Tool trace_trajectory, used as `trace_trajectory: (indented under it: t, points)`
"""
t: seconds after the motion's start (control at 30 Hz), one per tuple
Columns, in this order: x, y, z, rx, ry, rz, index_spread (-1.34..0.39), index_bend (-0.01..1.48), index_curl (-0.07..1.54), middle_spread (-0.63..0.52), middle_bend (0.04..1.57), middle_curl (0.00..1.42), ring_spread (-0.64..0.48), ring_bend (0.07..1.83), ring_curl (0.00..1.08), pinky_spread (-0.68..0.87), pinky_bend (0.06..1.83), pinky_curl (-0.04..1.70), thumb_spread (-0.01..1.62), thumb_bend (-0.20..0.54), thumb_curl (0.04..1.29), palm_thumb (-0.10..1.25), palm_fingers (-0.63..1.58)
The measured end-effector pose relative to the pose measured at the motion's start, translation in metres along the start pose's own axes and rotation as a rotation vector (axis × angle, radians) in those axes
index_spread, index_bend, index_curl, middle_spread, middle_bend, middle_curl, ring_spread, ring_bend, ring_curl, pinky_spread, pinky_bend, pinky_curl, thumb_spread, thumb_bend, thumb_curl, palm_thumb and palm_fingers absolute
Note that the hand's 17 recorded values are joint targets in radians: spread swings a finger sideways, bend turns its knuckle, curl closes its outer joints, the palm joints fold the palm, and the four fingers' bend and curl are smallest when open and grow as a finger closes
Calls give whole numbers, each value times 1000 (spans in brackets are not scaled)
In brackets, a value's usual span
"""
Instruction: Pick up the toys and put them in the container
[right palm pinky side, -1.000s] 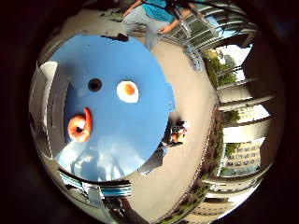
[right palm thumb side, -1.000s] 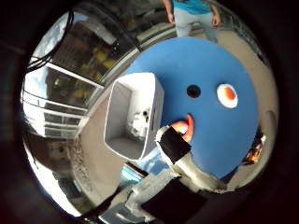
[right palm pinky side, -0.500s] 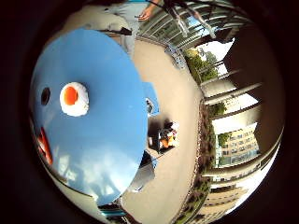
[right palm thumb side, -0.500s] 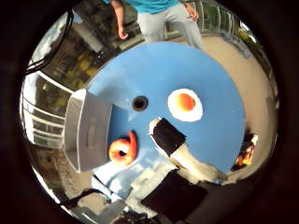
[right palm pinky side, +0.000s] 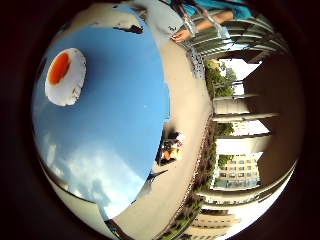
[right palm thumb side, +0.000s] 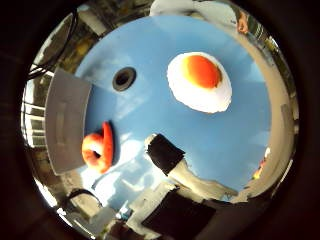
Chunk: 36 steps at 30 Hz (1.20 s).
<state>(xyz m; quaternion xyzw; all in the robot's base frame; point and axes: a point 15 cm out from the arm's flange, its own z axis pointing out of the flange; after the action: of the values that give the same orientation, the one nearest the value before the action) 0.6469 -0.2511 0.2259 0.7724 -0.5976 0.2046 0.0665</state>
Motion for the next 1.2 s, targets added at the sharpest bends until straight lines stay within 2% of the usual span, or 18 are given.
trace_trajectory:
  t: [0.37,0.8,0.97,1.03,1.1,1.2]
  points:
    - [-9,-8,17,4,23,-48,-144,185,302,-8,188,325,299,381,287,493,687,61,1094,-31,266,196,426]
    - [-29,-12,41,-19,30,-101,-143,200,277,-38,207,324,309,521,306,530,730,9,1099,-29,268,200,677]
    - [-31,-12,44,-21,29,-110,-176,210,271,-65,235,327,297,618,315,542,740,-13,1105,-26,270,215,898]
    - [-32,-14,43,-15,30,-117,-211,227,264,-88,277,333,276,644,312,539,774,-9,1114,-18,275,243,1068]
    - [-32,-19,41,0,34,-123,-274,280,285,-107,358,361,250,647,322,532,856,16,1126,-5,285,292,1235]
    - [-34,-22,38,9,37,-130,-394,472,351,-117,557,433,191,735,365,525,887,16,1139,24,320,427,1438]
